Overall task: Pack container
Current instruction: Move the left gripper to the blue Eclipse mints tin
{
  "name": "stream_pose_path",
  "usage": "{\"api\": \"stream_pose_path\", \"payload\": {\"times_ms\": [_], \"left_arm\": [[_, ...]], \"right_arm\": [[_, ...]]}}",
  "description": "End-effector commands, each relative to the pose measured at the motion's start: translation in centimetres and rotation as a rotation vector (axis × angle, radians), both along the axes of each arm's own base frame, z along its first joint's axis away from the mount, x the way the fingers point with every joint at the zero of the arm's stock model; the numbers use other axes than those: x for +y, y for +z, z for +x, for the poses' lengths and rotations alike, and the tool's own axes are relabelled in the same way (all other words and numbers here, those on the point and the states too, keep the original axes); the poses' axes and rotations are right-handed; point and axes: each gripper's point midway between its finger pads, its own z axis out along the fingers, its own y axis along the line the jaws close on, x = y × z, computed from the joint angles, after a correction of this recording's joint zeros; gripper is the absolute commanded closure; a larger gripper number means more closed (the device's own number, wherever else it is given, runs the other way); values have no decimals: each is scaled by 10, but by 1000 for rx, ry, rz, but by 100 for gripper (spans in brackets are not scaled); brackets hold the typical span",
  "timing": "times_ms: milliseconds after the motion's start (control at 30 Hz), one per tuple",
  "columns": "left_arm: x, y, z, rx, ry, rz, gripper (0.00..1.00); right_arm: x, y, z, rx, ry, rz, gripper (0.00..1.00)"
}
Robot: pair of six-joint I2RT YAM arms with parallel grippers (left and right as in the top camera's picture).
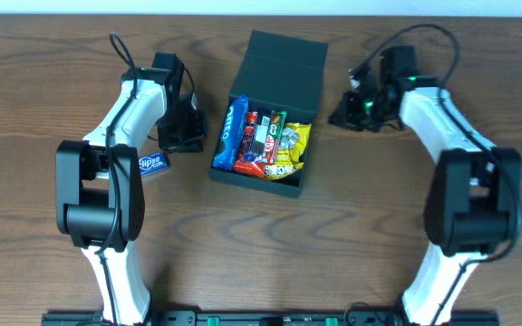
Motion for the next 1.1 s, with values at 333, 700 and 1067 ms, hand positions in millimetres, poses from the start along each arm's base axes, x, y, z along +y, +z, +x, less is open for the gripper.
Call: {"api": "stream_pose_path", "payload": {"times_ms": [333,700,1067], "left_arm": [[-35,-1,-28,100,-48,-61,94],[-23,-1,-21,68,-44,16,94],[81,129,24,-390,-120,516,94]], "right_arm": [[50,-9,16,-34,-5,81,99],[41,-8,20,-48,-30,36,98],[-34,128,44,-416,-142,-300,99]]}}
